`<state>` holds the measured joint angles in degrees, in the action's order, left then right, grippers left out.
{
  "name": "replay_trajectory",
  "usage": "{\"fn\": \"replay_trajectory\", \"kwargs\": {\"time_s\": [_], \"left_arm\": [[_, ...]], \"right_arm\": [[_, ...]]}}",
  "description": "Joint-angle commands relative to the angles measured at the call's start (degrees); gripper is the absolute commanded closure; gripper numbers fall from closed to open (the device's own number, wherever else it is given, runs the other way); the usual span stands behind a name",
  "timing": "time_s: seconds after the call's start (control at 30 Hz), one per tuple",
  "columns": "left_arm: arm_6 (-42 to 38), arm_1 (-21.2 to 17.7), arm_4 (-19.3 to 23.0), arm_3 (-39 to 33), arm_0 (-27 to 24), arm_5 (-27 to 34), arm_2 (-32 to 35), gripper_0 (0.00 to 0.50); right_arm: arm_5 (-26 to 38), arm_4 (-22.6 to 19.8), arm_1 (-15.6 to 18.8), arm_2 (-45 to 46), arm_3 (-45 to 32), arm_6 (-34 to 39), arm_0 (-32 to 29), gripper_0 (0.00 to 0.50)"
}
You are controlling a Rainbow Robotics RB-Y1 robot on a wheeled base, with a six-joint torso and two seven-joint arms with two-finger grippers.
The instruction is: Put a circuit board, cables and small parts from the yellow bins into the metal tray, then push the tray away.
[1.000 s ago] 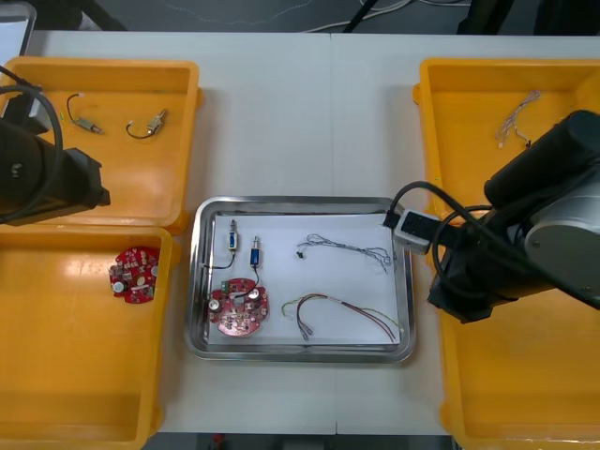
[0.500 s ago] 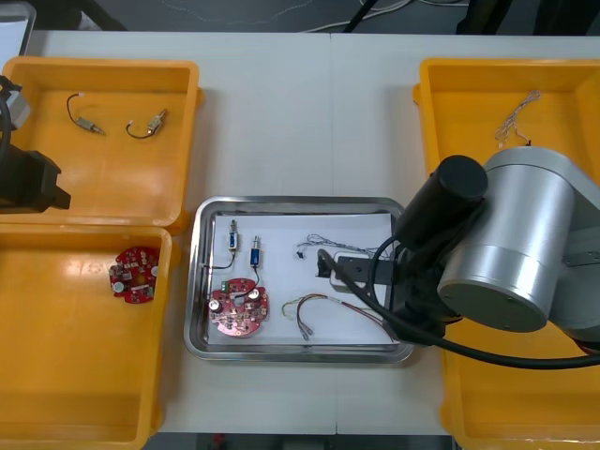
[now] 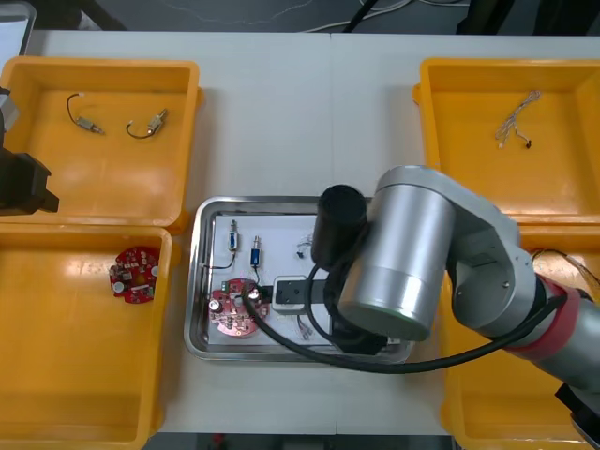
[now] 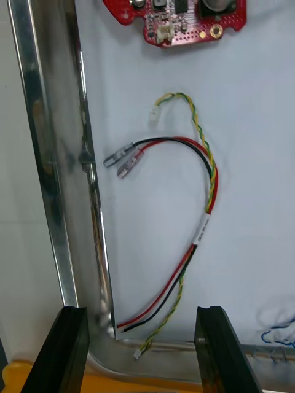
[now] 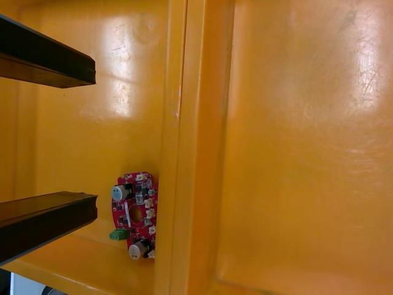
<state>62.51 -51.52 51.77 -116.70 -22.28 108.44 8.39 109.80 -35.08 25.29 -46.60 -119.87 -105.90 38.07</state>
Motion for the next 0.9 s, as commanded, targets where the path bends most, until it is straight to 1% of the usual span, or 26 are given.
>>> {"fn": "replay_trajectory", "kwargs": {"time_s": [0.03, 0.17, 0.37, 0.47, 0.57, 0.67, 0.73, 0.9], "left_arm": [[6.84, -2.71, -0.62, -0.46, 0.75, 0.28, 1.72, 0.0], [6.84, -2.71, -0.62, -0.46, 0.83, -0.6, 1.72, 0.0], [6.92, -2.71, -0.97, -0.46, 0.83, -1.13, 1.72, 0.0], [7.01, -2.71, -1.15, -0.46, 0.83, -1.22, 1.72, 0.0], [7.19, -2.71, -1.23, -0.46, 0.83, -1.3, 1.72, 0.0], [7.27, -2.71, -1.23, -0.46, 0.83, -1.3, 1.72, 0.0], [7.19, -2.71, -1.23, -0.46, 0.83, -1.3, 1.72, 0.0], [7.27, -2.53, -1.15, -0.46, 0.83, -1.3, 1.72, 0.0]], "right_arm": [[-0.12, 2.65, -3.23, -4.73, 0.51, -2.2, 2.63, 0.0], [-0.29, 3.97, -3.58, -8.24, 0.6, -2.2, 2.72, 0.0], [-0.29, 3.26, -3.67, -9.83, 0.6, -2.38, 2.72, 0.0], [-0.29, 2.91, -4.29, -10.0, 1.65, -2.38, 2.72, 0.0], [-0.29, 2.91, -5.69, -10.0, 3.68, -2.29, 2.72, 0.0], [-0.82, 4.32, -7.45, -10.0, 5.52, -2.38, 1.93, 0.0], [-1.26, 5.99, -8.94, -10.09, 6.66, -2.38, 0.52, 0.0], [-2.22, 9.59, -10.53, -11.41, 6.93, -2.12, -2.03, 0.0]]}}
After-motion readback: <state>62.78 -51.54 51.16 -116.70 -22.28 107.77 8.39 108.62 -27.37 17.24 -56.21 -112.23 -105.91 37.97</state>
